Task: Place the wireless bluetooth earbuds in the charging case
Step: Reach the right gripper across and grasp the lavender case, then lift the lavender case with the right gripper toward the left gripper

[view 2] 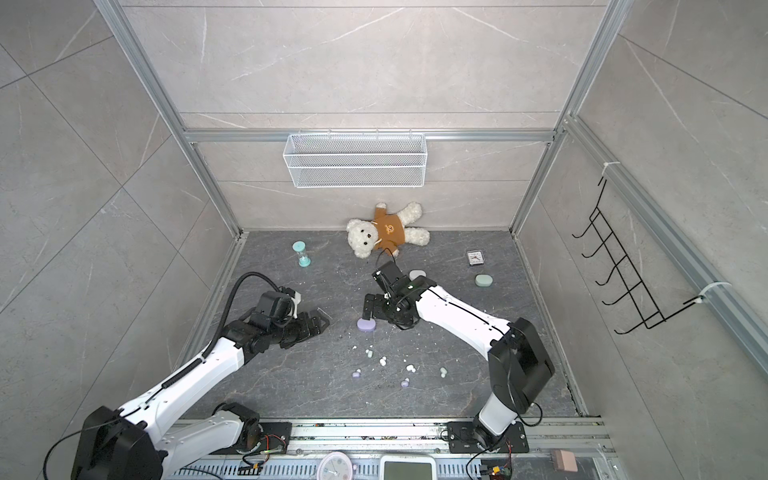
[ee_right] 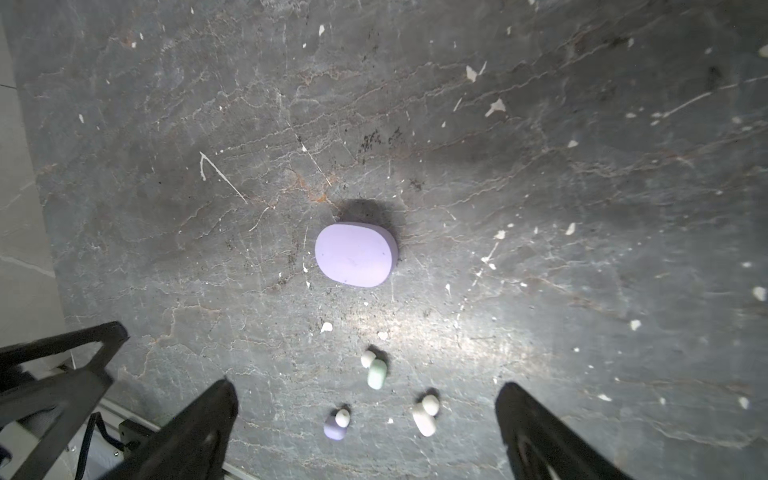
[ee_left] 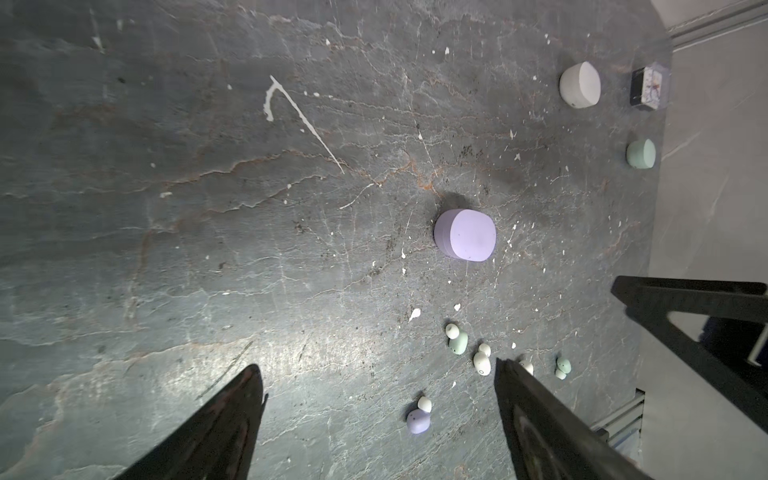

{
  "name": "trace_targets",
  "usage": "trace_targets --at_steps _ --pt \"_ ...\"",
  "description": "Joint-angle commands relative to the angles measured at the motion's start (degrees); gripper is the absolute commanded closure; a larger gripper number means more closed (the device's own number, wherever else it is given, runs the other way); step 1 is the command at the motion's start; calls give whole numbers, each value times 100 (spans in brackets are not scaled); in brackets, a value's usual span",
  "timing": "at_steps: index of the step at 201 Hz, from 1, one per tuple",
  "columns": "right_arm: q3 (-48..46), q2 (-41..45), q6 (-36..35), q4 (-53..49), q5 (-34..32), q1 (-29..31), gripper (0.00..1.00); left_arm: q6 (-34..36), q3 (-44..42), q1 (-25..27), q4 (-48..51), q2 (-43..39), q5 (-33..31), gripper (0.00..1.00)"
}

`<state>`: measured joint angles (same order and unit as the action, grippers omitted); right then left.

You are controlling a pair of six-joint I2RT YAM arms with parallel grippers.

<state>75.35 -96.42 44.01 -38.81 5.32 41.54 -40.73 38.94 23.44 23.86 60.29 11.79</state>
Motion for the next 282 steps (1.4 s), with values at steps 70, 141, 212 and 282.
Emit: trace_targets --at_steps 70,141,212,282 --pt "1386 -1646 381 -936 -635 407 6 325 -201 -642 -281 -317 875 10" --pt "2314 -2605 197 -1400 -708 487 11 212 -472 -888 -678 -255 1273 11" --pt "2597 -3021 145 -1599 -573 499 20 244 -510 -983 -657 -255 1350 11" --pt "2592 -3127 169 -1534 -525 496 37 309 -506 -1038 -595 -220 1370 11"
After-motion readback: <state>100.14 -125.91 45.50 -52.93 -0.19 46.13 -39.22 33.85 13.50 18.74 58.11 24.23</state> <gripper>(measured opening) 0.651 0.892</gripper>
